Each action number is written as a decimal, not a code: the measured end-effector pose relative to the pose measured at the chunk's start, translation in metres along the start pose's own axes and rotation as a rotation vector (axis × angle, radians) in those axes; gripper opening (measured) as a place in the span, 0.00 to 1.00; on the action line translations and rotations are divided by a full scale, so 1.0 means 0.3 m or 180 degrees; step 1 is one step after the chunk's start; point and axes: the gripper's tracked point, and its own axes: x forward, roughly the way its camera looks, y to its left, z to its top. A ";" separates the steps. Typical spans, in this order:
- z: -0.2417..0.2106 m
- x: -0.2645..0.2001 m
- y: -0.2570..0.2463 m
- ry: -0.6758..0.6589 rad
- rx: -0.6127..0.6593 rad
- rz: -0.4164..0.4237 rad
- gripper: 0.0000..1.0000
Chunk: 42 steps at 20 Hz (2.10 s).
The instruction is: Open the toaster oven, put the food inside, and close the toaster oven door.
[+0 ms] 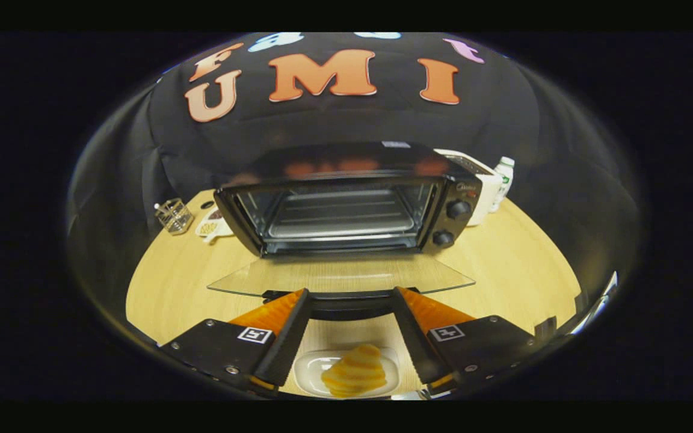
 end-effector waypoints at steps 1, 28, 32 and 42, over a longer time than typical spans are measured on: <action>-0.051 0.006 -0.003 0.0108 0.0039 0.0027 0.80; -0.494 -0.197 0.024 0.1111 0.0547 -0.0048 0.94; -0.566 -0.168 0.052 0.1263 0.0415 -0.0148 0.94; -0.624 -0.104 0.042 0.1311 0.0322 -0.0282 0.80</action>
